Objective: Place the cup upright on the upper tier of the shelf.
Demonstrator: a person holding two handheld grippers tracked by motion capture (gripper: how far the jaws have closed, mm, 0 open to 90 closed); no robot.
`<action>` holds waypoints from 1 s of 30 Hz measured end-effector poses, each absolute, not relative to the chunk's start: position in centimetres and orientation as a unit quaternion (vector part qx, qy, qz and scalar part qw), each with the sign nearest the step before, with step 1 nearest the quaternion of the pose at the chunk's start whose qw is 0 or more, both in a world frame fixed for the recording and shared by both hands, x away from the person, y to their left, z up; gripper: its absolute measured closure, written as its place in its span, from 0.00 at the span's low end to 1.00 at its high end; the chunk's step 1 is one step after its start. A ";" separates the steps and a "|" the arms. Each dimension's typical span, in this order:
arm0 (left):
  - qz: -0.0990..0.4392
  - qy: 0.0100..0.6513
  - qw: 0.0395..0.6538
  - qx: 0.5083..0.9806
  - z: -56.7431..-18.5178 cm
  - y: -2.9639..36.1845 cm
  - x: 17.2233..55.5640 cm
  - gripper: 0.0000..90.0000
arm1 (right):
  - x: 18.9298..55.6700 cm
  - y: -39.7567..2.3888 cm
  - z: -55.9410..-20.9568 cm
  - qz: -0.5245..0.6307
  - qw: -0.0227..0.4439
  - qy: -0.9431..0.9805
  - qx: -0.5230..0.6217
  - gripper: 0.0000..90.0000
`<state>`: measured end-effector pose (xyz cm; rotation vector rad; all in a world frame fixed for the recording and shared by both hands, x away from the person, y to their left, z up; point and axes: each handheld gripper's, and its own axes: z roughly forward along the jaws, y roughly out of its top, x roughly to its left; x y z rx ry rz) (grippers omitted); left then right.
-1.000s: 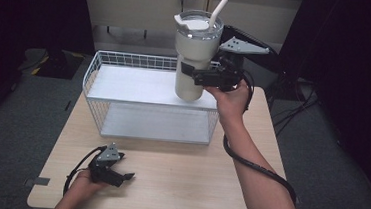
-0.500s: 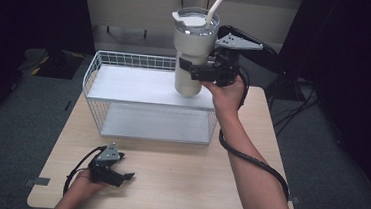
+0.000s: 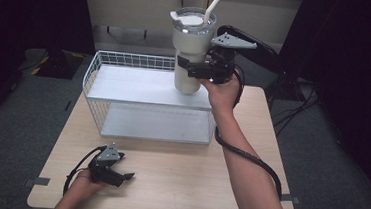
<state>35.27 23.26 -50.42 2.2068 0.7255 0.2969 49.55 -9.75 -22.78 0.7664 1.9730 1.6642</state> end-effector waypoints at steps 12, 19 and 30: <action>0.117 0.285 0.390 0.868 -50.4 23.3 35.3 0.16 | 50.4 -9.3 -23.7 0.592 0.231 0.717 0.286 0.11; 0.118 0.285 0.388 0.868 -50.4 23.2 35.2 0.16 | 50.8 -9.2 -24.4 0.590 0.228 0.717 0.293 0.11; 0.118 0.285 0.388 0.868 -50.4 23.2 35.2 0.16 | 51.5 -9.0 -26.1 0.588 0.220 0.714 0.310 0.11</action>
